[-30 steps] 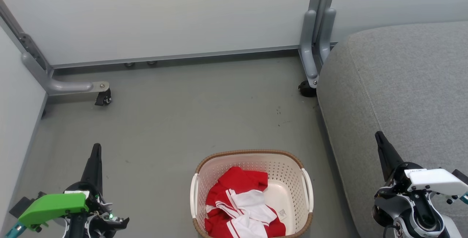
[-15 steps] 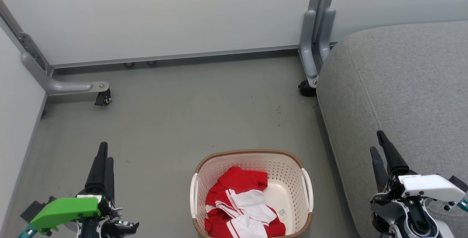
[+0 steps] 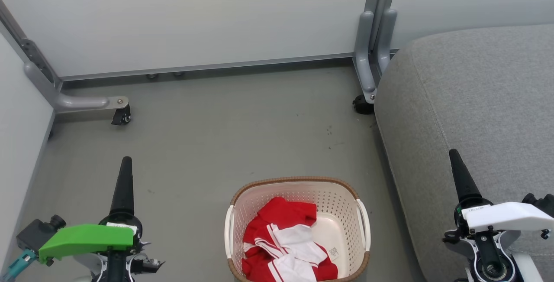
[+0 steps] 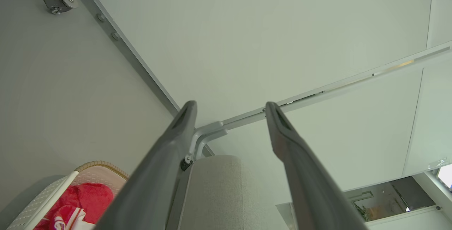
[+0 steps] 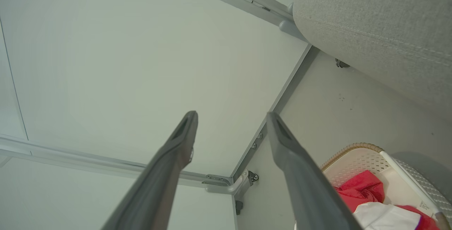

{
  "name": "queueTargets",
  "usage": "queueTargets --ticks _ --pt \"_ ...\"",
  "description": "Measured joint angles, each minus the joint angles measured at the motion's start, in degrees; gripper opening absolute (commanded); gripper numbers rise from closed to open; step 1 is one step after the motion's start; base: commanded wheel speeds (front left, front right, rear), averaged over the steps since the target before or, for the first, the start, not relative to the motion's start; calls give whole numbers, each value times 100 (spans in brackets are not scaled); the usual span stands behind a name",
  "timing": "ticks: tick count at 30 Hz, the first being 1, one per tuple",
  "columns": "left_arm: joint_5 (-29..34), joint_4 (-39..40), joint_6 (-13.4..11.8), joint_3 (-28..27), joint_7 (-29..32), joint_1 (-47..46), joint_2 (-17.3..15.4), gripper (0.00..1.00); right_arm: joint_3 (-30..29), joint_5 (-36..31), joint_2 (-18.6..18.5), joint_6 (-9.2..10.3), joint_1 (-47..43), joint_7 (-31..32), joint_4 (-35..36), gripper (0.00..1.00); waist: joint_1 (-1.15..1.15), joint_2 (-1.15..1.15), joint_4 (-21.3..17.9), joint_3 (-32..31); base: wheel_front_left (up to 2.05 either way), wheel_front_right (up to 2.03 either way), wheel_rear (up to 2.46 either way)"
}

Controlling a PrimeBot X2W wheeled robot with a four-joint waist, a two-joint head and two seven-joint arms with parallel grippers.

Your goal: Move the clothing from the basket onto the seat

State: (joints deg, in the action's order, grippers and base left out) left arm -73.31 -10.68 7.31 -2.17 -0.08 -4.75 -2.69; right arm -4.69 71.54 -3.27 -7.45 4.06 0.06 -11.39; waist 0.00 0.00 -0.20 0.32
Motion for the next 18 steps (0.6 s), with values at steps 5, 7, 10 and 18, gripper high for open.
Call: queueTargets --ticks 5,7,10,18 --pt "706 129 0 4 -109 1 0 100 88 -766 -38 0 -25 -116 124 100 0 0 -13 -4 0 0 0" --pt "944 152 0 14 -154 1 1 100 141 -1032 -65 0 -26 -153 157 100 0 0 -16 -5 0 0 0" --pt "1266 180 0 53 -211 2 1 100 202 -1384 -82 0 -29 -220 185 100 0 0 -18 -7 0 0 0" --pt "2035 186 0 203 -361 2 -3 100 365 -2139 -119 0 -34 -372 188 100 0 0 -11 7 0 0 0"
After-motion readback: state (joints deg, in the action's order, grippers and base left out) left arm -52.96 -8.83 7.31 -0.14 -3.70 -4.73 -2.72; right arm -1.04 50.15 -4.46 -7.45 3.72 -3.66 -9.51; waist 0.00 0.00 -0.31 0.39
